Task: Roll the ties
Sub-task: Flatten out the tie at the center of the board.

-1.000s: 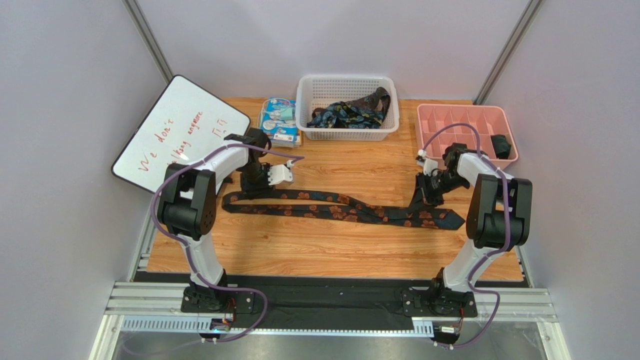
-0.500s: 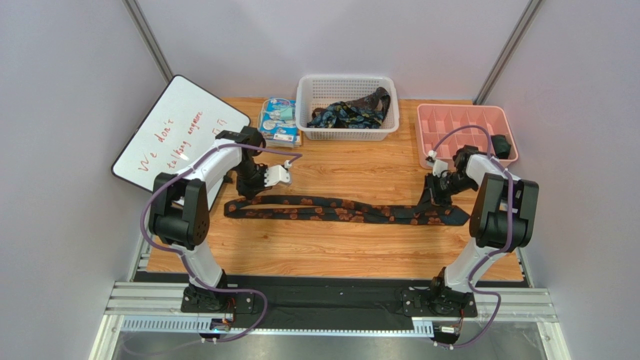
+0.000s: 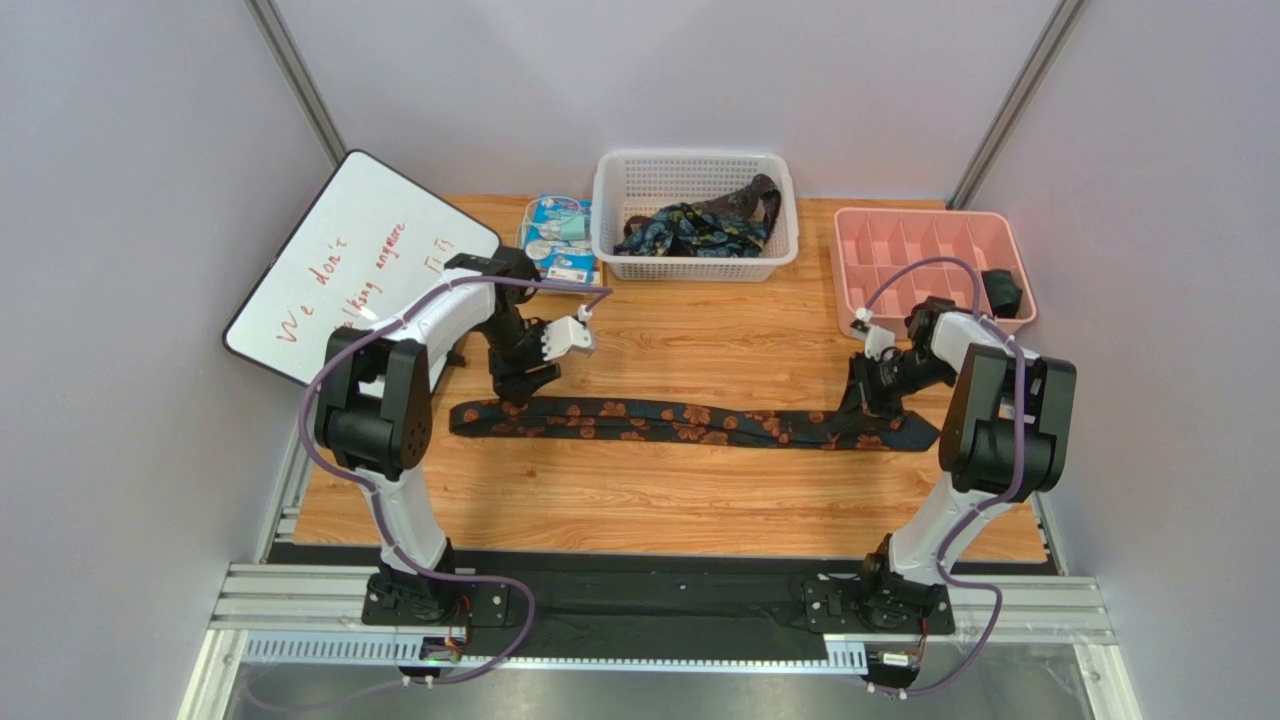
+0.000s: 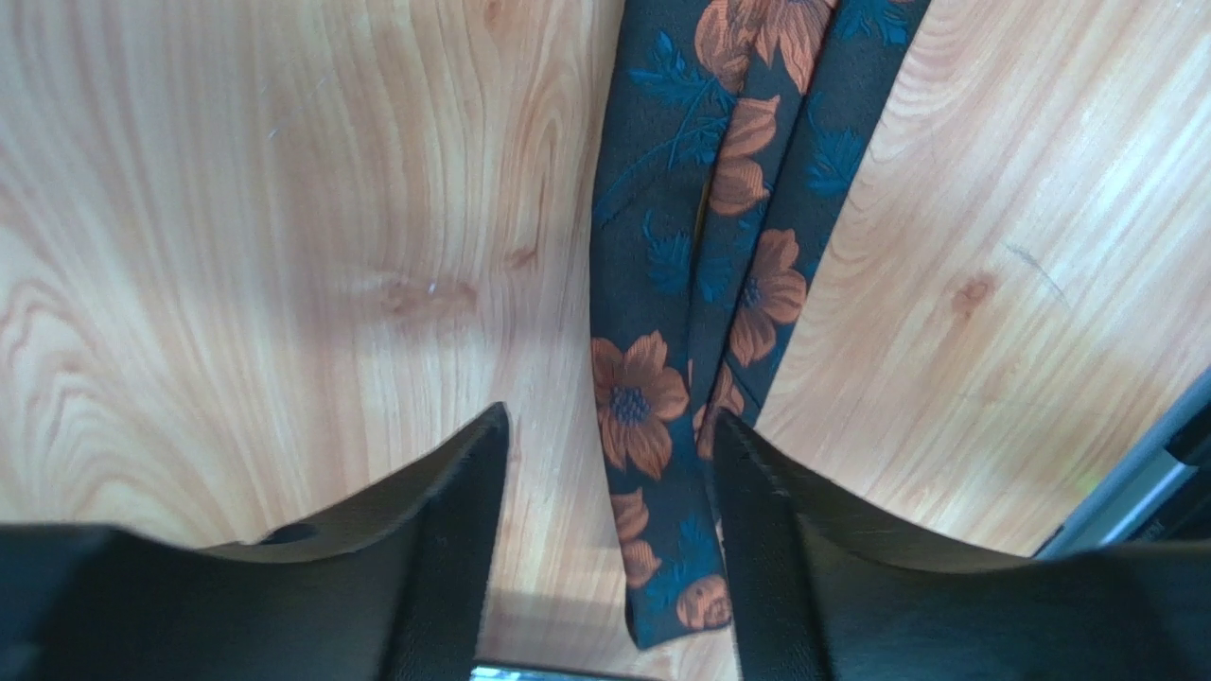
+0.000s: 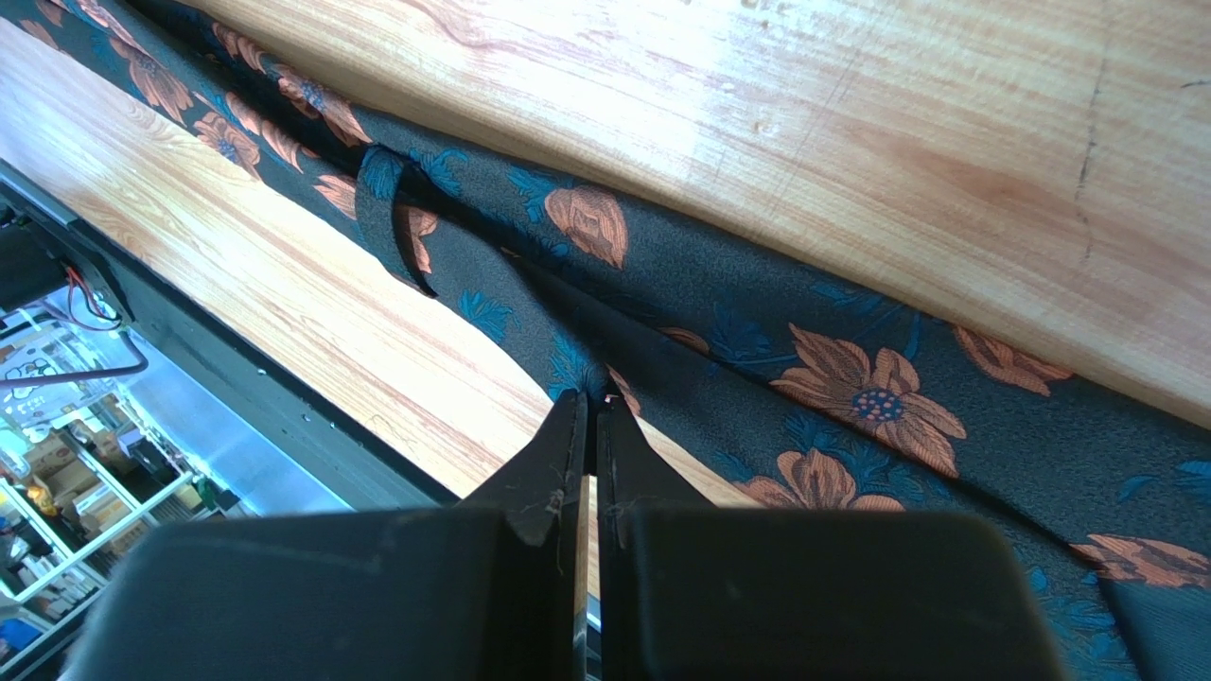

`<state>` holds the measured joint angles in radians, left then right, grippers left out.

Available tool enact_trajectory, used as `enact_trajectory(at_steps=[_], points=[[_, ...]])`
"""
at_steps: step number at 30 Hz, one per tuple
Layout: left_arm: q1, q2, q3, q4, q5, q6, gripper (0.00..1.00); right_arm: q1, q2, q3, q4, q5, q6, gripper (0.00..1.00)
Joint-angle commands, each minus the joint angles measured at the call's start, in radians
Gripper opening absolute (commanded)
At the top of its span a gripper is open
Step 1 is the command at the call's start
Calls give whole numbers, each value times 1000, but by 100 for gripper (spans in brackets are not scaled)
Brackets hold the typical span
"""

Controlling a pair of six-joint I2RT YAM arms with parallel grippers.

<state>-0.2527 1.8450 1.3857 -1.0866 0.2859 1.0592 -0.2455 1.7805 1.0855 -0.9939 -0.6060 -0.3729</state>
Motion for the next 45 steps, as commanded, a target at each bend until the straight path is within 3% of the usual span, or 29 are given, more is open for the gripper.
enact_trajectory(at_steps=[1, 5, 8, 11, 12, 15, 23, 29, 31, 32, 34, 35, 37, 38, 39, 40, 42, 45], points=[[-16, 11, -45, 20, 1, 19, 64, -3, 5, 5, 11, 5, -23, 0], [-22, 31, -85, 57, -66, 22, 64, -3, 17, 4, 11, 6, -24, 0], [-28, 31, -86, 53, -90, 42, 58, -3, 17, 1, 11, 15, -29, 0], [-26, 11, -74, 16, -100, 77, 33, -2, 13, 1, 11, 17, -31, 0], [-25, 4, -65, 4, -97, 84, 19, -3, 11, 2, 11, 17, -28, 0], [-16, -47, -31, -58, -42, 93, 3, -5, 10, 7, 12, 18, -26, 0], [-14, -122, -57, -182, 55, 131, 0, -24, 13, 11, 17, 48, -29, 0], [-14, -60, -100, -197, 44, 142, 0, -29, 23, 8, 21, 63, -27, 0], [-14, -47, -123, -119, -6, 116, 6, -29, 28, 10, 26, 69, -23, 0], [-14, -49, -141, -86, -19, 104, 18, -28, 33, 11, 31, 71, -20, 0], [-14, -58, -146, -16, -31, 82, 27, -28, 45, 14, 35, 72, -9, 0], [-14, -73, -148, 3, -31, 67, 37, -28, 48, 16, 37, 74, -6, 0], [-14, -95, -148, 36, 1, 58, 43, -28, 53, 16, 44, 74, 0, 0], [-14, -125, -157, 45, 15, 53, 54, -28, 54, 14, 46, 77, 5, 0], [-16, -141, -163, 65, 28, 50, 56, -28, 54, 14, 52, 75, 8, 0], [-17, -154, -169, 70, 53, 48, 68, -28, 53, 14, 51, 72, 12, 0], [-34, -185, -194, 115, 62, 19, 70, -26, 40, 13, 49, 60, 17, 3], [-80, -213, -250, 213, 52, -5, 72, -28, -10, 8, 38, 52, 11, 25]])
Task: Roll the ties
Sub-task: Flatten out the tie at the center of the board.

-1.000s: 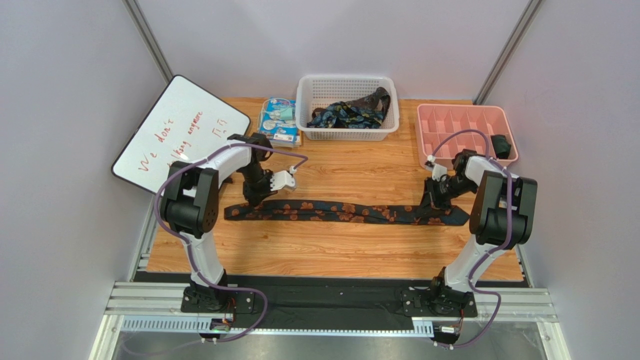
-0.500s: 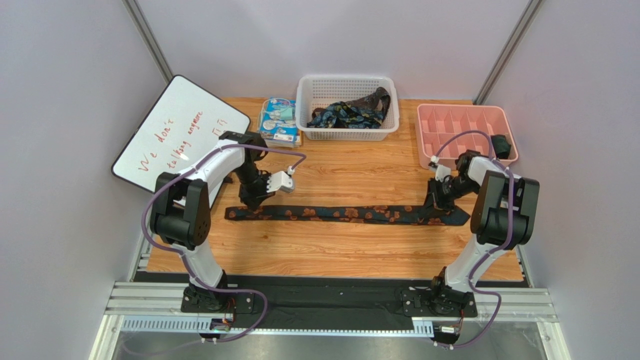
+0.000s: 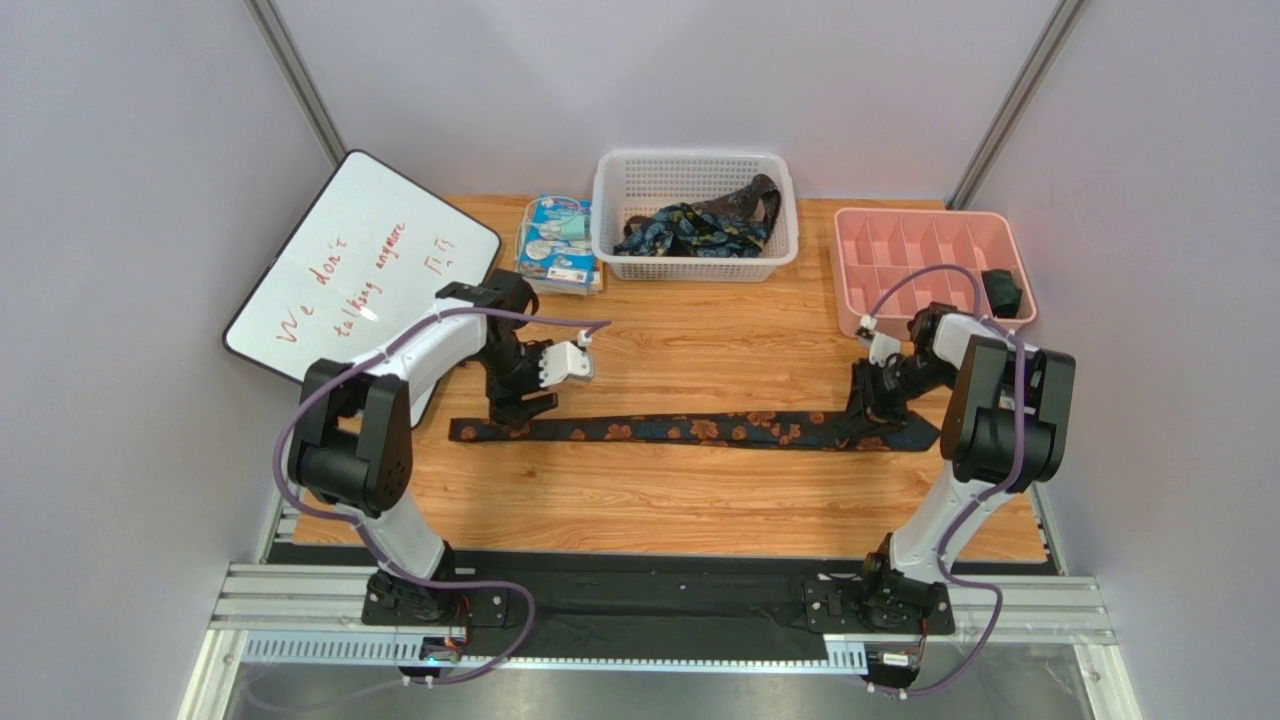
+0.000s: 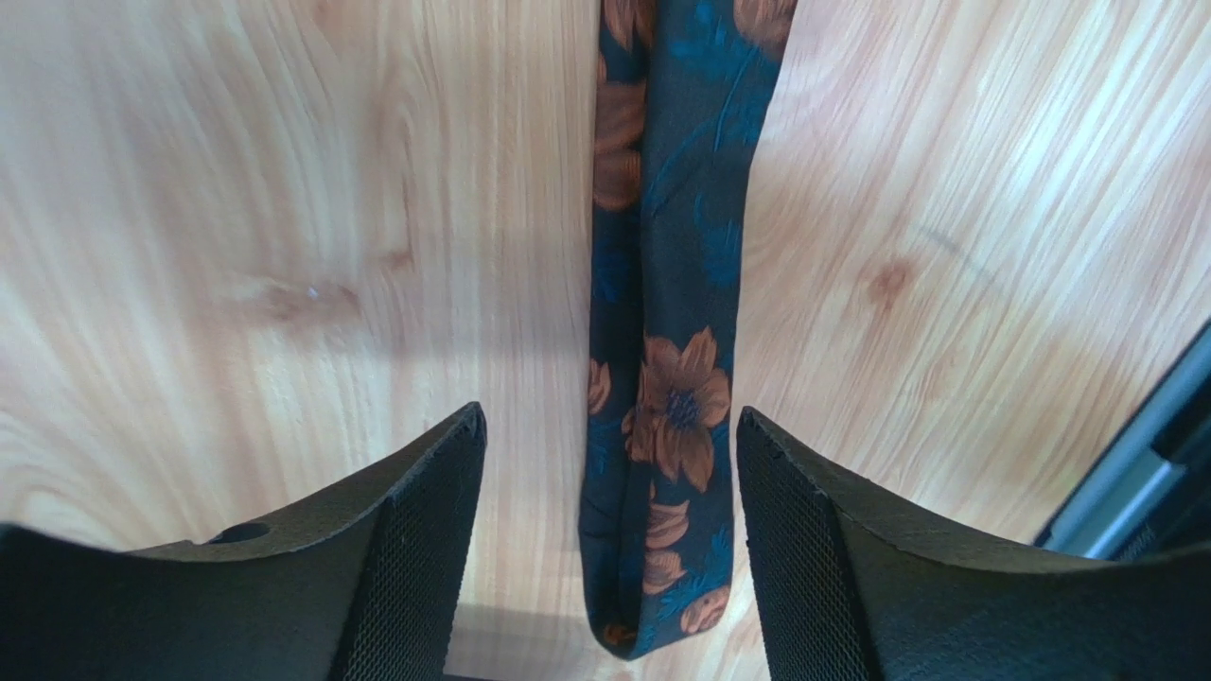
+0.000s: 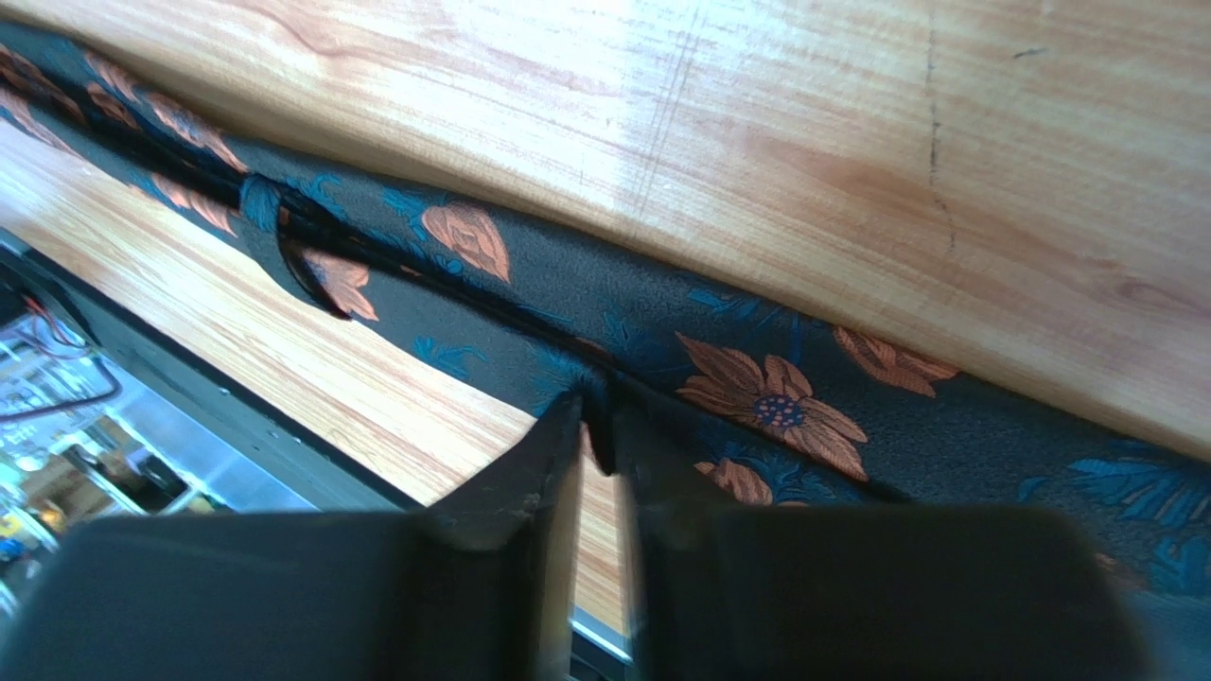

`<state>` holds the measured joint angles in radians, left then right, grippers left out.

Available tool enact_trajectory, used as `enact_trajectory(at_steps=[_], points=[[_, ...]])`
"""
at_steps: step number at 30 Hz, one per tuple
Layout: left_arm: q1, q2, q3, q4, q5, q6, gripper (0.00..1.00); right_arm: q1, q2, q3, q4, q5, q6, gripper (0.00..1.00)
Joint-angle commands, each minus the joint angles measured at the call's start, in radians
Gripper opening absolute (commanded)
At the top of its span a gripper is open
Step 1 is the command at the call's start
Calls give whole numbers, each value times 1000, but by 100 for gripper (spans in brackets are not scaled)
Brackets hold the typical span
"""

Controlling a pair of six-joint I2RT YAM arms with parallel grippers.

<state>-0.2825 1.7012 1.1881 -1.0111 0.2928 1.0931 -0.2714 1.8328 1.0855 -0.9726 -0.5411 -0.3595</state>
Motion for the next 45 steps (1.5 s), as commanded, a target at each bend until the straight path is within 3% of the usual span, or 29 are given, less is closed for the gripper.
enact_trajectory(at_steps=[1, 2, 4, 5, 7, 8, 15, 22, 27, 31, 37, 41, 44, 45], points=[[-63, -75, -73, 170, 28, -45, 72, -2, -87, 5, 15, -11, -7, 29], [-90, -80, -103, 196, 25, -53, 97, -2, -110, 5, 14, -8, -21, 37], [-118, -74, -122, 250, 20, -74, 98, -2, -185, 10, 0, -8, -44, 47], [-125, -57, -125, 258, 19, -85, 98, 0, -205, 16, -8, -19, -79, 62], [-135, -35, -114, 282, 23, -134, 98, 26, -256, 27, -18, -13, -113, 76], [-136, -34, -105, 285, 20, -151, 98, 44, -266, 31, -24, 4, -149, 78], [-73, -237, -108, 315, 115, -291, 99, 311, -233, 43, 31, 133, -200, 77], [28, -478, -39, 269, 163, -551, 99, 408, -90, 22, 49, 210, -243, 72], [68, -560, -13, 249, 164, -733, 99, 396, -46, -50, 118, 328, -292, 65], [117, -629, -57, 337, 224, -883, 99, 325, -26, -65, 114, 377, -312, 49], [120, -556, -50, 321, 212, -909, 99, 187, -76, -75, 31, 379, -381, 36], [146, -462, 19, 169, 327, -814, 99, 127, -130, -62, -18, 394, -424, 38], [166, -520, -67, 296, 275, -916, 99, 94, -182, 0, -72, 330, -444, 45], [166, -538, -102, 308, 243, -926, 99, 95, -202, 17, -78, 314, -444, 52]])
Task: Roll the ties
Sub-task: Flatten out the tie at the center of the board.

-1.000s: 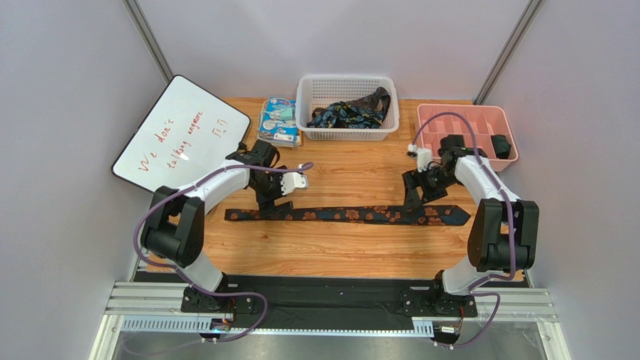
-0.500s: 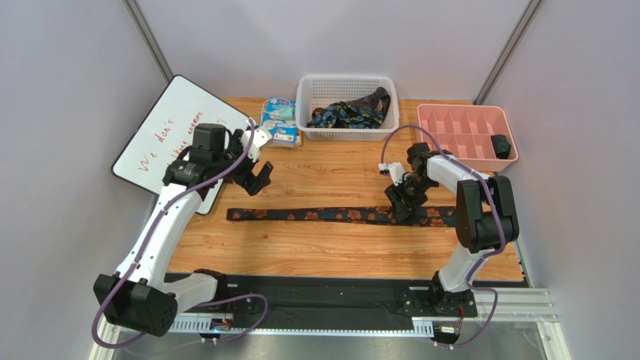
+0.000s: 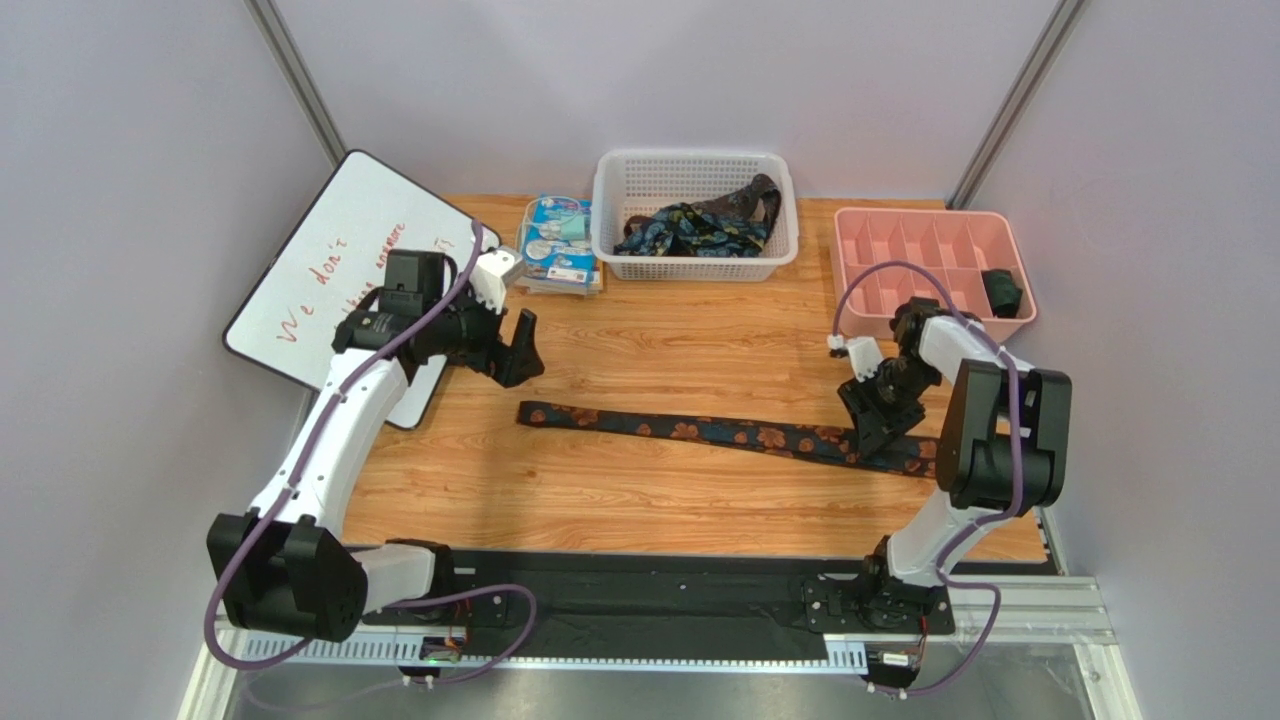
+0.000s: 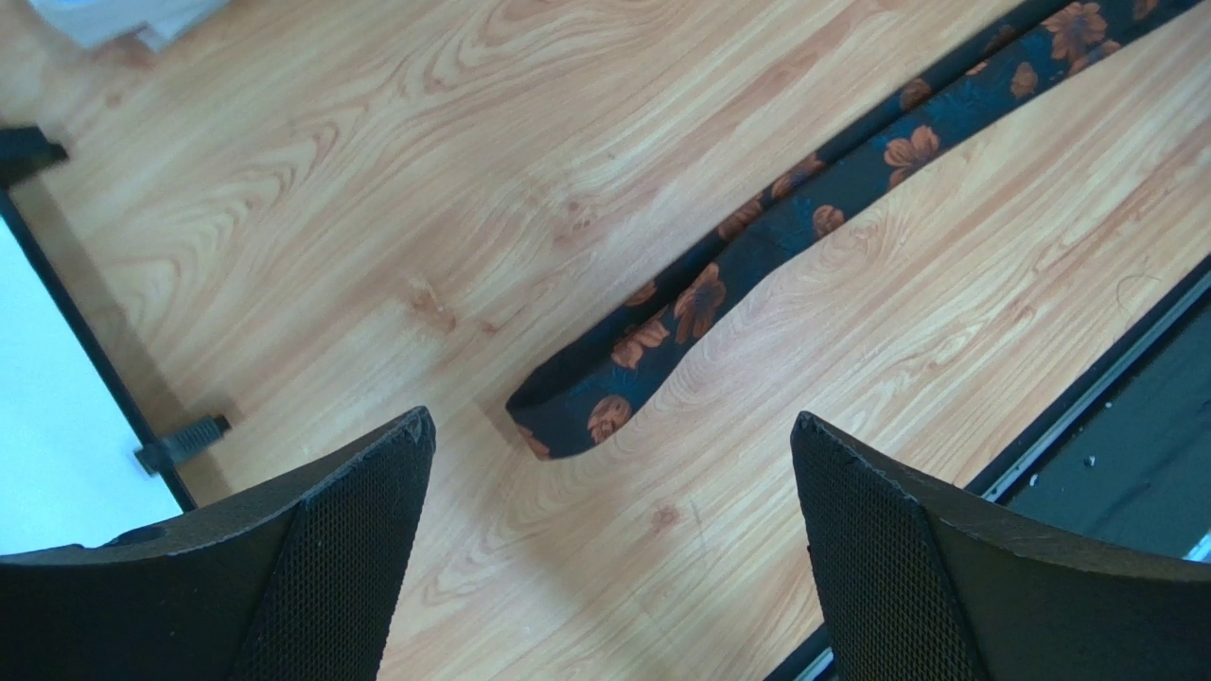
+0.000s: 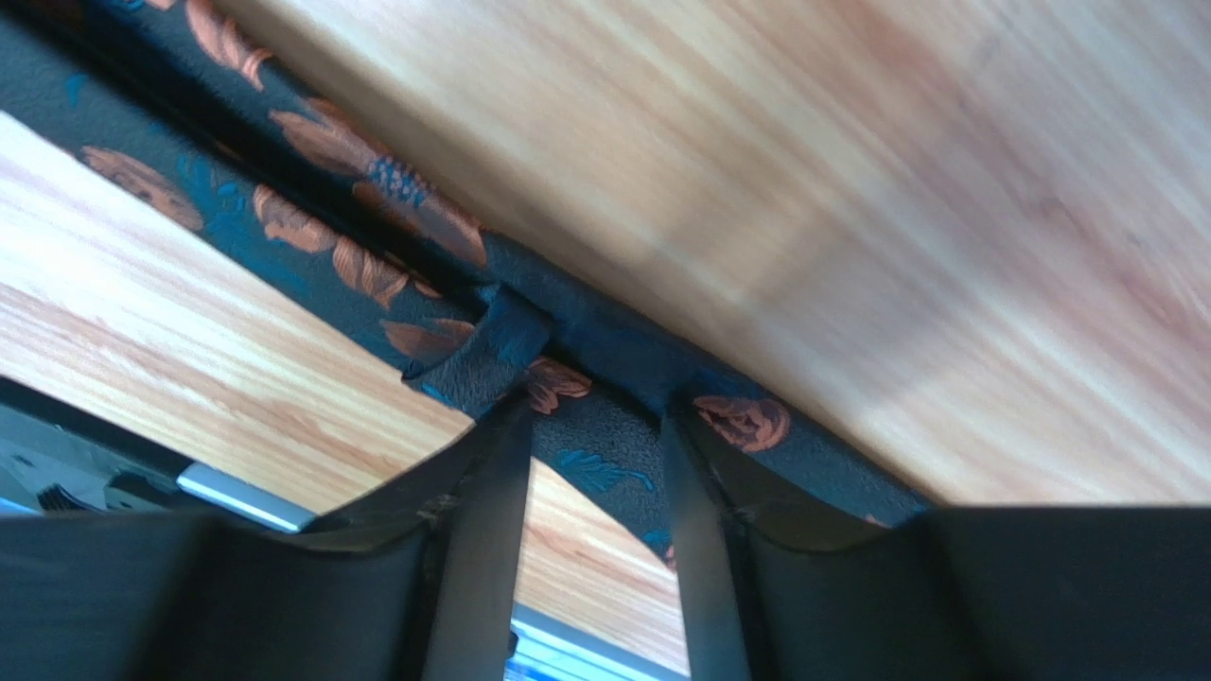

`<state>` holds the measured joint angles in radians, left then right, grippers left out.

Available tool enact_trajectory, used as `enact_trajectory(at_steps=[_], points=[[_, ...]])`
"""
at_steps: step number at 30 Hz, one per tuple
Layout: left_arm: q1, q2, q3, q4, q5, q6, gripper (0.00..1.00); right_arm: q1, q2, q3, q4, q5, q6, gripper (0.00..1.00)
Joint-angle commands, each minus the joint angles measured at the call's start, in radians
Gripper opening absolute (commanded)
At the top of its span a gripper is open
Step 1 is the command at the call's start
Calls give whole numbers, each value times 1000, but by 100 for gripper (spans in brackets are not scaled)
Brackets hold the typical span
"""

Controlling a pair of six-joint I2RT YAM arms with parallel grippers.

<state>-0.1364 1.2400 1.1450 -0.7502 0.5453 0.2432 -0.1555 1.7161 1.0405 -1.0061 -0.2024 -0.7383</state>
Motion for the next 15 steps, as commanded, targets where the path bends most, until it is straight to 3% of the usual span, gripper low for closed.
enact_trajectory(at_steps=[1, 4, 9, 12, 15], points=[[20, -77, -71, 52, -25, -91, 100, -18, -102, 79, -52, -69, -59, 53], [29, -41, -119, 38, -84, -200, 96, 26, -148, 157, -77, -176, 13, 56], [40, -5, -240, 115, -88, -346, 76, 204, -103, 296, -85, -391, 233, 47], [38, 32, -266, 164, -136, -361, 66, 333, -70, 306, -2, -489, 379, 45], [40, 88, -249, 173, -154, -357, 62, 463, -49, 305, 116, -512, 474, 44]])
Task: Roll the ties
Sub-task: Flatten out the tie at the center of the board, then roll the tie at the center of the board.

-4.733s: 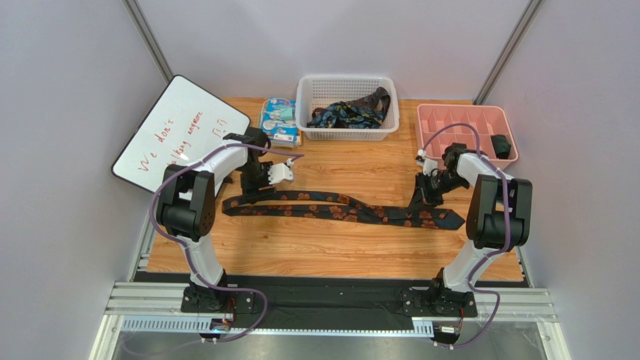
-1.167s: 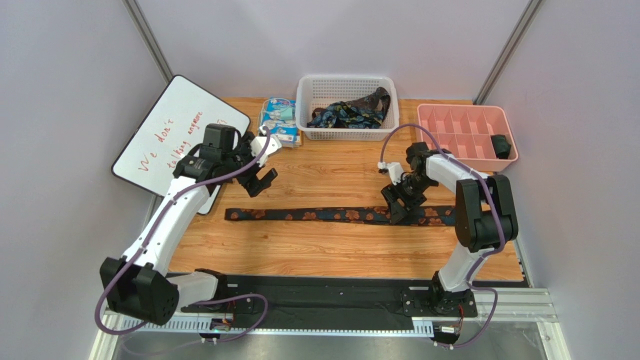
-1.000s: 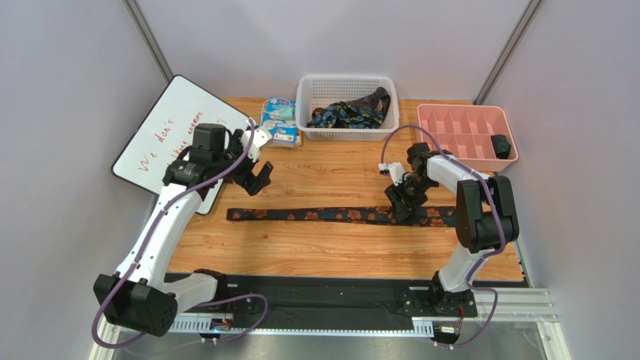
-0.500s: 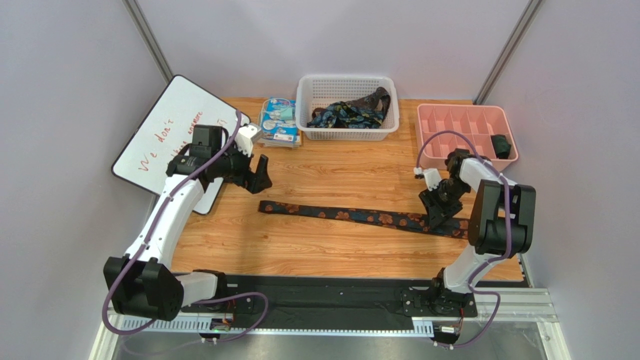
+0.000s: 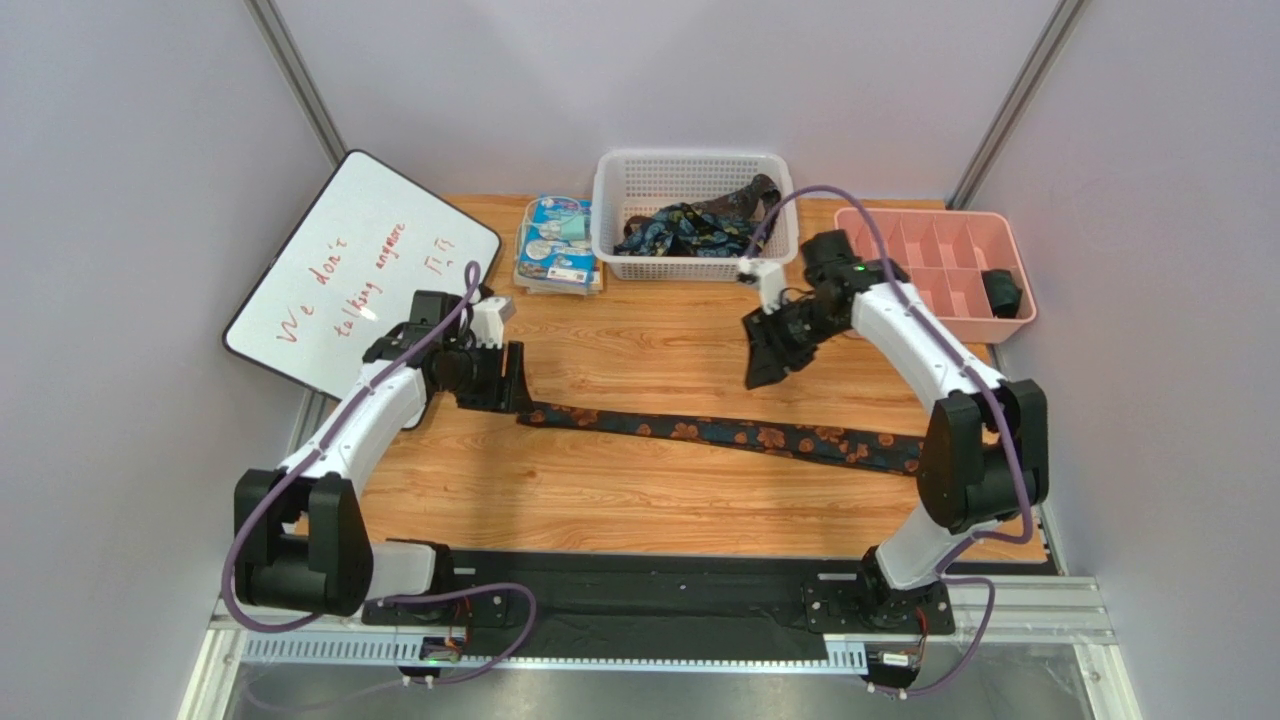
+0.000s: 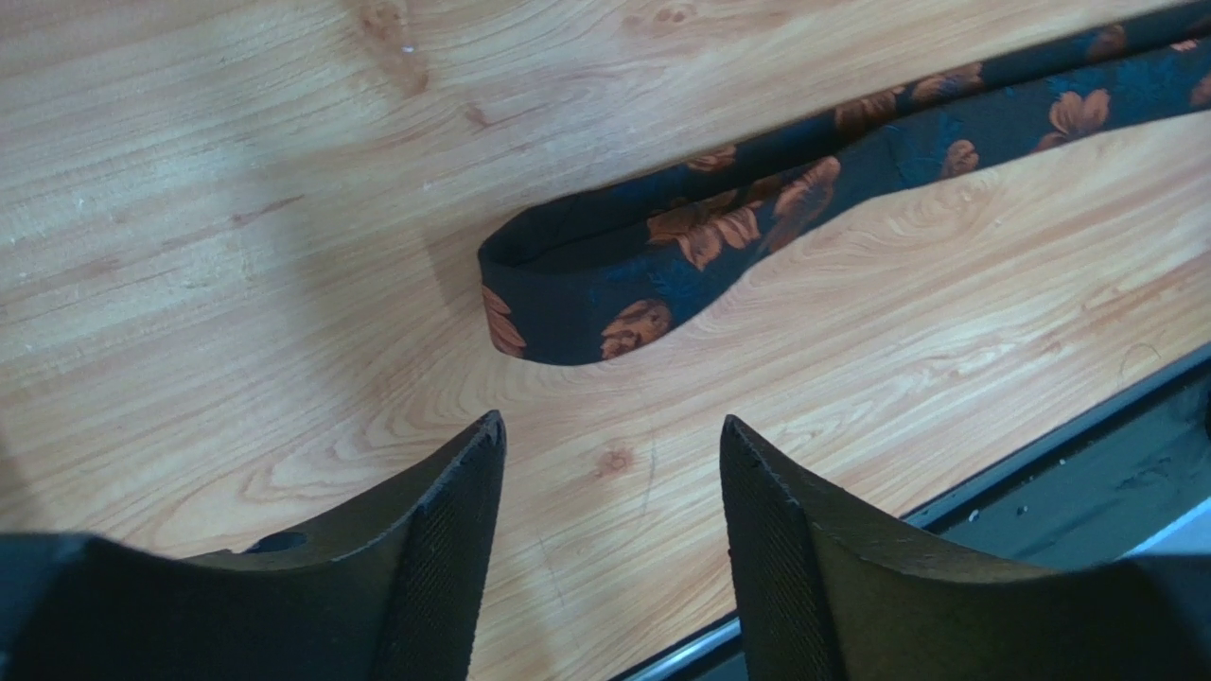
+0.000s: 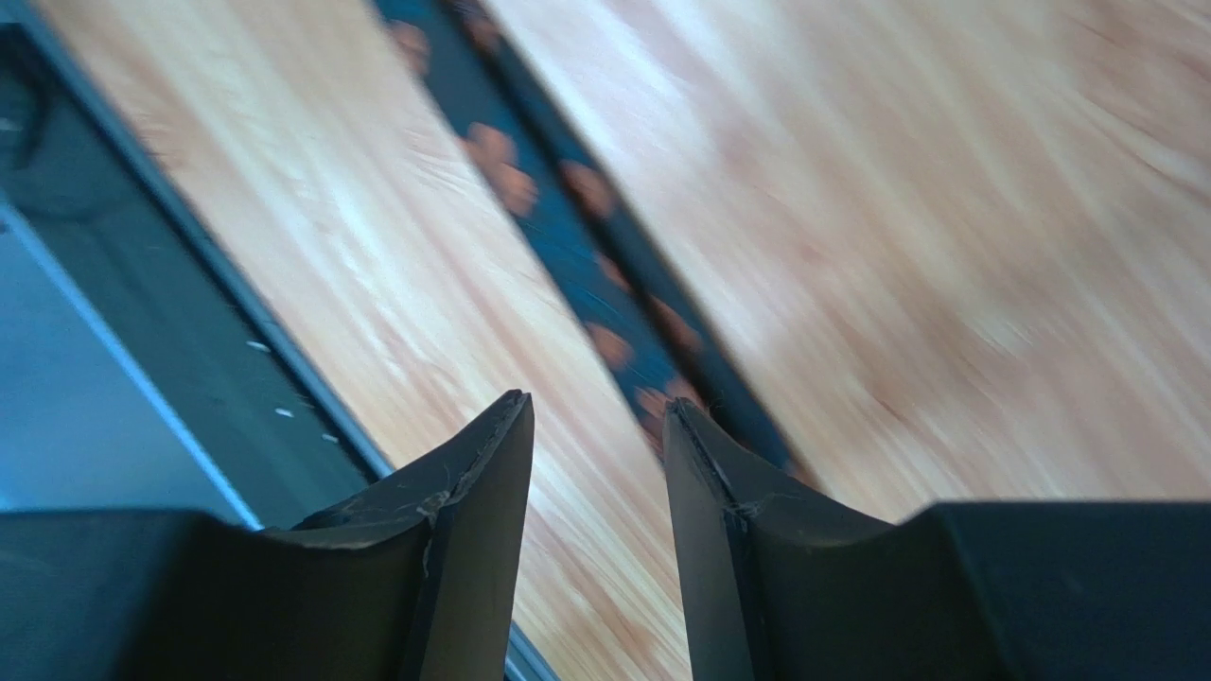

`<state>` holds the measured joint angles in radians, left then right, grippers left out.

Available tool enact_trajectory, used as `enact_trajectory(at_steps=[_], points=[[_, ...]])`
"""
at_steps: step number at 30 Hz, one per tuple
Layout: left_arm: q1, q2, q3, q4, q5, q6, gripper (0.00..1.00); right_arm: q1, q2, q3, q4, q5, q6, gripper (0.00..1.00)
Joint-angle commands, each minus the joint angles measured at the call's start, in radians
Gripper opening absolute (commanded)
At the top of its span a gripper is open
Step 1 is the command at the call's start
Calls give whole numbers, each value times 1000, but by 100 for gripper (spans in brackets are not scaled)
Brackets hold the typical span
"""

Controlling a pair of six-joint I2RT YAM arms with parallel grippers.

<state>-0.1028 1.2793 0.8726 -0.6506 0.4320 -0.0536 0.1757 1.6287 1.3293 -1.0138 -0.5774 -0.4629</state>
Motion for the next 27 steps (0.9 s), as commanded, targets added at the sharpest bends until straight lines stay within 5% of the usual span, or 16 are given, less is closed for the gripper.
enact_trajectory(at_steps=[1, 8, 13, 19, 27], points=[[6, 64, 26, 77, -42, -58, 62, 163, 68, 27, 167, -145, 214, 44], [8, 224, 42, 132, -82, -77, 58, 367, 201, 108, 383, -245, 450, 33], [8, 311, 62, 163, -114, -97, 46, 439, 267, 99, 678, -297, 775, 3], [8, 354, 66, 167, -98, -123, 37, 505, 398, 165, 868, -286, 1041, 0], [8, 324, 49, 164, -93, -129, 29, 551, 568, 241, 896, -179, 1126, 0]])
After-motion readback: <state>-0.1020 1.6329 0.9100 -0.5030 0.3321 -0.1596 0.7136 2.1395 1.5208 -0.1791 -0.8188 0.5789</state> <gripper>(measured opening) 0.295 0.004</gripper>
